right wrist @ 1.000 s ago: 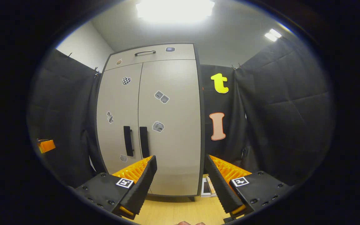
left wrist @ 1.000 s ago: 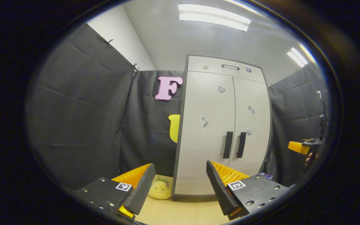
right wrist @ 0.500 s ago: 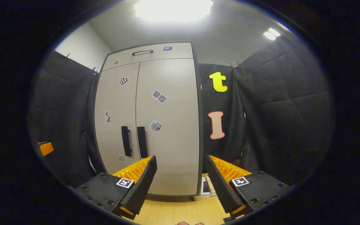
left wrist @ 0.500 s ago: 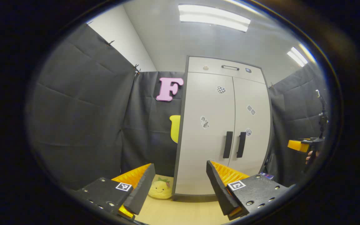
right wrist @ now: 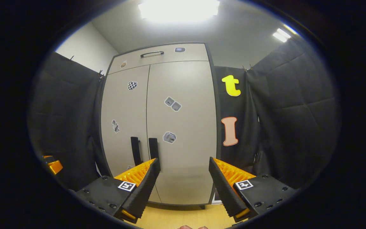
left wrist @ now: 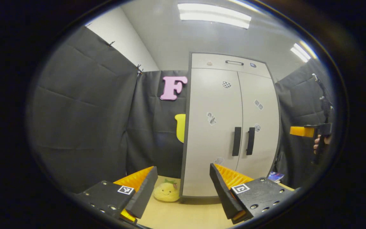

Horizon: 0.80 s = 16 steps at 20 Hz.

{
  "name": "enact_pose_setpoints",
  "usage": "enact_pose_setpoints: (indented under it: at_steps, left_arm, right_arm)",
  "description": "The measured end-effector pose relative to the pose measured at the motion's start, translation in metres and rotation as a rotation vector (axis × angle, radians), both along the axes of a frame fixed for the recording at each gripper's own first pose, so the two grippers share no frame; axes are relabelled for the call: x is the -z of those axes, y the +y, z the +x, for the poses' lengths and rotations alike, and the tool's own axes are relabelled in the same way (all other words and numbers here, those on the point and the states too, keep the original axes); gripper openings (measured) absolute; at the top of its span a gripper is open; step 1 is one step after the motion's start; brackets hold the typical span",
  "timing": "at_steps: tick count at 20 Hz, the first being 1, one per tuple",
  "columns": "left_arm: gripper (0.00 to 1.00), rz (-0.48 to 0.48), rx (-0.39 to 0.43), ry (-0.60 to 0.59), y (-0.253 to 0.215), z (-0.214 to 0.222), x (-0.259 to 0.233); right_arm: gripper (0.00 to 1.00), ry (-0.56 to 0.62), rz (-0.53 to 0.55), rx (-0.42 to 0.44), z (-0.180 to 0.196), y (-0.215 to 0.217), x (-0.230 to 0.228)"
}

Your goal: Open the right door of the double-door shoe cabinet with the right hand, and open the left door with the left hand.

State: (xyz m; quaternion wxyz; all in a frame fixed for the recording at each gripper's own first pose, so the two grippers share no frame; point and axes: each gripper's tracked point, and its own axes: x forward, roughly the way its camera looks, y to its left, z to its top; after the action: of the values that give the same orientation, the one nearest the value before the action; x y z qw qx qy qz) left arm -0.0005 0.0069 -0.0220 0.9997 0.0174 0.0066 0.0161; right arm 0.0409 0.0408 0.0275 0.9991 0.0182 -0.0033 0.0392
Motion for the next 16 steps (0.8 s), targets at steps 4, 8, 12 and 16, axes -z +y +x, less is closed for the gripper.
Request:
enact_pose_setpoints:
  at_steps: [4, 8, 12, 16]
  left_arm:
    - [0.94, -0.001, 0.003, 0.001, 0.004, 0.004, 0.007]
    - [0.94, -0.008, -0.004, 0.017, 0.007, 0.007, 0.017]
    - [0.94, 0.012, -0.024, 0.026, 0.016, 0.01, 0.026]
    - [0.94, -0.001, -0.046, 0.045, 0.028, 0.016, 0.034]
  right_arm:
    - [0.98, -0.01, 0.033, -0.045, 0.023, 0.027, -0.012]
    - [0.98, -0.031, 0.031, -0.067, 0.055, 0.051, -0.025]
    - [0.98, -0.028, 0.007, -0.058, 0.089, 0.073, -0.026]
    - [0.98, 0.002, -0.006, -0.076, 0.121, 0.093, -0.011]
